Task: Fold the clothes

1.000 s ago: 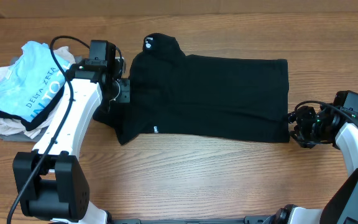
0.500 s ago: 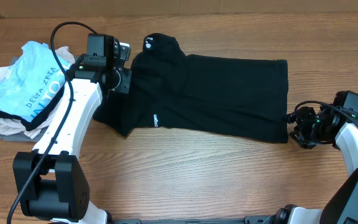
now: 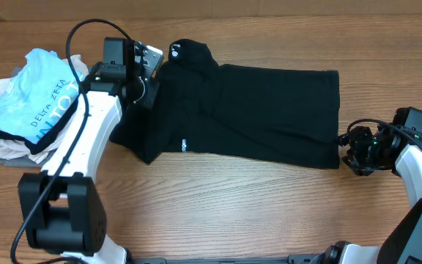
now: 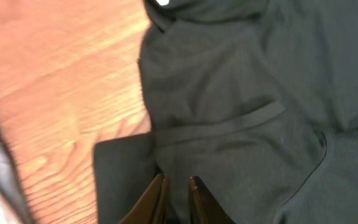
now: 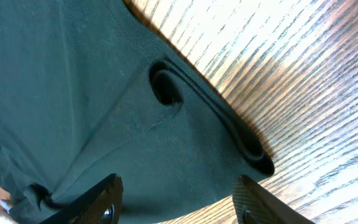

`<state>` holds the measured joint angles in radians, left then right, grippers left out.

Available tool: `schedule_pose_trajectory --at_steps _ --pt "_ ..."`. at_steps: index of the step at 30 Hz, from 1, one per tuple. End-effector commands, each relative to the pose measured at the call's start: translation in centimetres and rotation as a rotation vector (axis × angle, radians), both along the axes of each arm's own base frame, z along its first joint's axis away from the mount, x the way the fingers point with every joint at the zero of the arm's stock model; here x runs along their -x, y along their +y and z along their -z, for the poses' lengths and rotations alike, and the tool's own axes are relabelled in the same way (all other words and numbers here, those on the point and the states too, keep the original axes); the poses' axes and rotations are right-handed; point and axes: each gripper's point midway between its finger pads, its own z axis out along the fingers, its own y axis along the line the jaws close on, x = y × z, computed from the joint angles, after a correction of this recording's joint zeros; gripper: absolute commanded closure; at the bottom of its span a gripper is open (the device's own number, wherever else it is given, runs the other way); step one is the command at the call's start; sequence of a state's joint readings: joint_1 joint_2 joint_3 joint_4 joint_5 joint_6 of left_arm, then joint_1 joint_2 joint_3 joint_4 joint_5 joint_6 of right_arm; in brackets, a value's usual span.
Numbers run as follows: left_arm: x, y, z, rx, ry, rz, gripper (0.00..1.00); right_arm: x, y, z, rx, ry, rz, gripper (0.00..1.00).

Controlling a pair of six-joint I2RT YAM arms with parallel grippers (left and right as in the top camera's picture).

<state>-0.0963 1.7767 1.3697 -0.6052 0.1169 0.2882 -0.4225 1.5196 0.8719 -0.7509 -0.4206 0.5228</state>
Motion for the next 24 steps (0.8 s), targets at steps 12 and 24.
schedule_pose_trajectory --at_steps 12,24 --pt "8.4 2.3 5.9 -0.050 0.422 -0.117 0.50 -0.6 -0.3 -0.6 0.017 -0.016 -0.007 0.39" --pt "11.3 1.7 9.9 -0.007 0.489 -0.107 0.80 -0.6 -0.3 -0.6 0.016 -0.014 -0.007 0.39"
